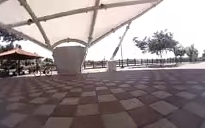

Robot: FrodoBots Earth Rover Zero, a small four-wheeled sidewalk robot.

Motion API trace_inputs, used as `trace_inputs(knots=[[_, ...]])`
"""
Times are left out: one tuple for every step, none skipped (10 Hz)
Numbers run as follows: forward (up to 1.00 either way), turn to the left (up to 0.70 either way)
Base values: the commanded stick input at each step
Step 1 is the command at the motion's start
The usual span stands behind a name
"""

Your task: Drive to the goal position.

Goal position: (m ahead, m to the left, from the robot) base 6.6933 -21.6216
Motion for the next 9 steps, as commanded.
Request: trace_inputs(knots=[[0.00,-0.45],[0.00,-0.45],[0.00,-0.45],[0.00,-0.45],[0.00,-0.45],[0.00,-0.20],[0.00,-0.05],[0.00,0.00],[0.00,0.00]])
